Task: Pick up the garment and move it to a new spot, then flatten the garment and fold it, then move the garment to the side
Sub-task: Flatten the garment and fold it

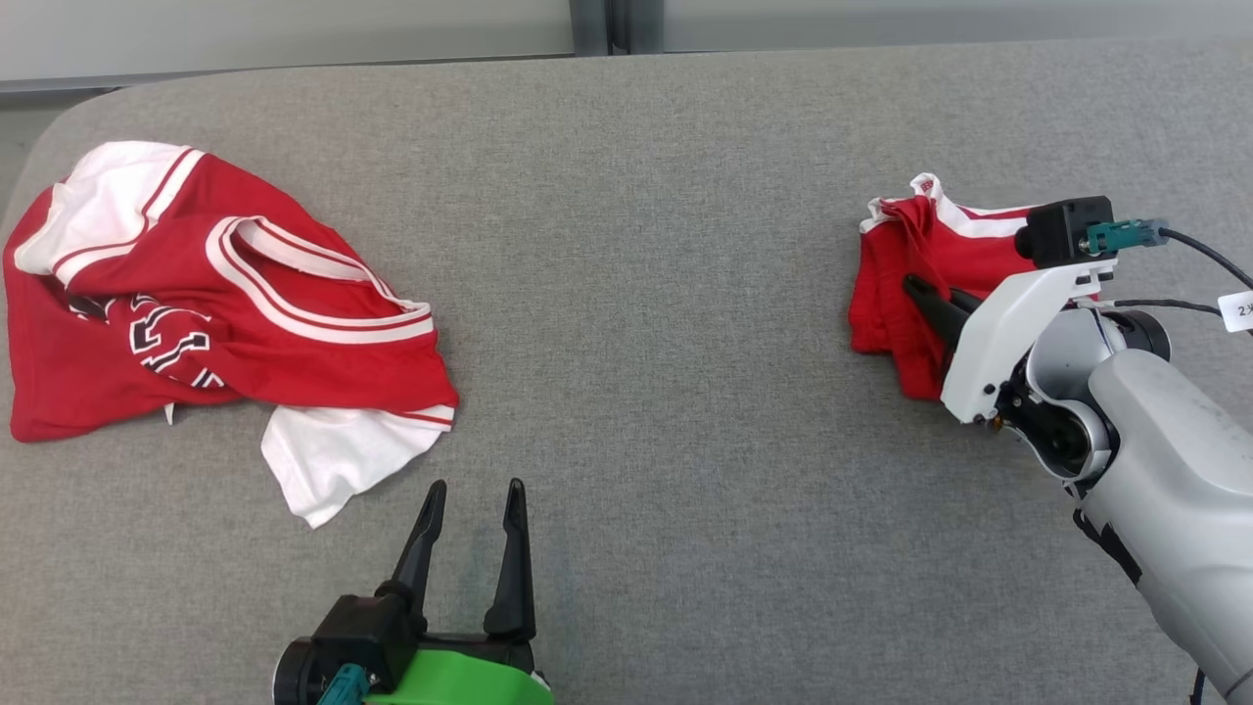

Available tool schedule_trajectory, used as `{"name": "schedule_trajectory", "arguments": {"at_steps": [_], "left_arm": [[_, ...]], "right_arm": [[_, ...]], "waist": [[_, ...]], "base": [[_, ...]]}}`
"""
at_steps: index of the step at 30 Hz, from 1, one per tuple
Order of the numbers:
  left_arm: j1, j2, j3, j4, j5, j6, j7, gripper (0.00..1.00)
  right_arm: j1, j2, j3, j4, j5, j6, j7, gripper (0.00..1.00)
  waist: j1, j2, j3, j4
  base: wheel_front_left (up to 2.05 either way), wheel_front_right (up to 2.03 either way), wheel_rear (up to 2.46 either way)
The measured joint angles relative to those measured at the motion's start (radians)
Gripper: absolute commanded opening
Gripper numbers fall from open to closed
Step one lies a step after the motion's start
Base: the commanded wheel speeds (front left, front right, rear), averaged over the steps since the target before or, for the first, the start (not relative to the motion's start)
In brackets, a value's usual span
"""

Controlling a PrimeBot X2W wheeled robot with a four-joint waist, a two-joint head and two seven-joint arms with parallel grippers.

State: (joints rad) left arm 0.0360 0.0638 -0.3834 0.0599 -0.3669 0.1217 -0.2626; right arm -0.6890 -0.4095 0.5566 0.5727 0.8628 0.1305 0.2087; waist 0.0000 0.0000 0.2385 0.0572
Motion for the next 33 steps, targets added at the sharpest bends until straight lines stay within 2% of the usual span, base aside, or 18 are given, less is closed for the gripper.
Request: {"name": "schedule_trajectory", "arguments": {"at_steps": [3,4,9,13,17,23,25,28,33], "left_arm": [[0.001,-0.007,0.003,0.005,0.0,-0.007,0.0,1.0],[0.002,-0.008,0.006,0.007,0.0,-0.007,0.0,1.0],[0.013,-0.011,0.02,0.014,0.0,-0.012,0.0,1.0],[0.025,-0.012,0.042,0.017,0.0,-0.013,0.0,1.0],[0.047,-0.013,0.062,0.017,-0.002,-0.015,0.0,1.0],[0.058,-0.014,0.087,0.005,-0.008,-0.015,0.0,1.0],[0.063,-0.014,0.101,-0.001,-0.01,-0.015,0.0,1.0],[0.075,-0.014,0.136,-0.013,-0.001,-0.015,0.0,1.0],[0.097,-0.014,0.194,-0.026,0.015,-0.016,0.0,1.0]], "right_arm": [[0.0,0.012,0.001,0.016,-0.013,0.0,-0.01,0.0],[0.0,0.017,0.002,0.019,-0.02,0.0,-0.016,1.0],[0.033,0.016,0.033,-0.019,-0.071,0.0,-0.079,1.0],[0.096,-0.046,0.03,-0.098,-0.154,0.0,-0.205,1.0],[0.211,-0.091,-0.041,-0.151,-0.225,0.0,-0.328,1.0],[0.405,-0.109,-0.212,-0.167,-0.347,0.0,-0.452,1.0],[0.467,-0.098,-0.326,-0.164,-0.429,0.0,-0.467,1.0],[0.549,-0.036,-0.483,-0.225,-0.518,0.0,-0.471,1.0],[0.692,0.056,-0.648,-0.312,-0.638,0.0,-0.471,1.0]], "waist": [[0.0,0.0,-0.009,0.007],[0.0,0.0,-0.013,0.007],[0.0,0.0,-0.031,-0.006],[0.0,0.0,-0.055,-0.022],[0.0,0.0,-0.08,-0.047],[0.0,0.0,-0.118,-0.081],[0.0,0.0,-0.131,-0.09],[0.0,0.0,-0.145,-0.099],[-0.0001,0.0,-0.155,-0.106]], "base": [[0.0,0.0,0.0],[0.0,0.0,0.0],[0.0,0.0,0.0],[0.0,0.0,0.0],[0.0,0.0,0.0],[0.0,0.0,0.0],[0.0,0.0,0.0],[0.0,0.0,0.0],[0.0,0.0,0.0]]}}
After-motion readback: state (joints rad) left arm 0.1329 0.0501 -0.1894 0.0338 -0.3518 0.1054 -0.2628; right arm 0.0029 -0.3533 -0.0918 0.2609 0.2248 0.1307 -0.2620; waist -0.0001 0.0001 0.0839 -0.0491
